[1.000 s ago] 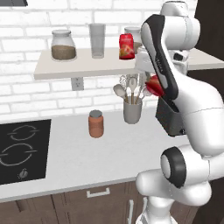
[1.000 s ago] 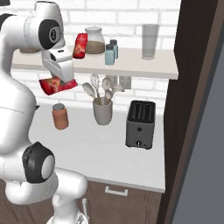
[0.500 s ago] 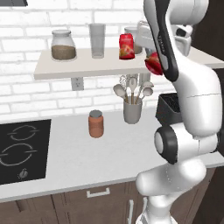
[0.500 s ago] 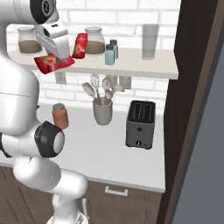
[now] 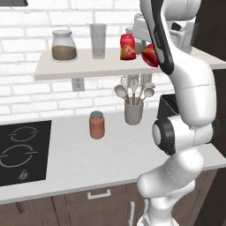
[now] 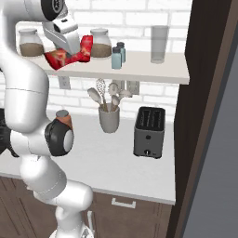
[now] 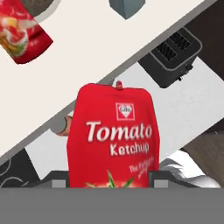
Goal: Put the shaker and condiment bottle from the counter next to their counterparts in the cabinet.
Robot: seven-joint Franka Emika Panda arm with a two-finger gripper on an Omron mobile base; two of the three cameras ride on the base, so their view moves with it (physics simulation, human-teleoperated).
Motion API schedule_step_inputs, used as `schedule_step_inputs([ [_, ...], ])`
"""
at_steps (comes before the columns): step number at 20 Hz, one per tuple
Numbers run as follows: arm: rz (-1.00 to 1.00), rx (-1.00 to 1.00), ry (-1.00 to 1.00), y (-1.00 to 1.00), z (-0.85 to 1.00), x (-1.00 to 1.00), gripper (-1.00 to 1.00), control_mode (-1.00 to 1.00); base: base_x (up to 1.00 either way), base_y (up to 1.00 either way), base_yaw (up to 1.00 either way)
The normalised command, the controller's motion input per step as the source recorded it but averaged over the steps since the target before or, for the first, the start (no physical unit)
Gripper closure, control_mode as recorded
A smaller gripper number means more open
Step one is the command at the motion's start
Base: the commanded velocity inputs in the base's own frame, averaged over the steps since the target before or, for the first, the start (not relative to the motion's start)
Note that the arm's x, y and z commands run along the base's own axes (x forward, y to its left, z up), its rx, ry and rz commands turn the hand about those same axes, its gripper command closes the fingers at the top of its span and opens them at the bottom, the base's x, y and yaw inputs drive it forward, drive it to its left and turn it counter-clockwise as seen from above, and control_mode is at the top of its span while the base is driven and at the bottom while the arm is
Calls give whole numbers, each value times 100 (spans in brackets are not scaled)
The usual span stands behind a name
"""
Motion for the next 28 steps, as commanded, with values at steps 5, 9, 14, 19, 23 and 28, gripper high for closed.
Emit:
schedule_step_inputs([
  [5, 2, -5, -30, -1, -23, 3, 100, -100, 0, 0, 0],
  [9, 4, -14, -36, 0, -74, 0, 100, -100, 0, 0, 0],
  [14, 2, -8, -13, -1, -48, 3, 100, -100, 0, 0, 0],
  [19, 5, 5, 0, -7, 3, 39, 100, -100, 0, 0, 0],
  [23, 9, 4, -1, -3, 68, 8, 100, -100, 0, 0, 0],
  [28, 0, 0, 0, 0, 78, 25, 100, -100, 0, 0, 0],
])
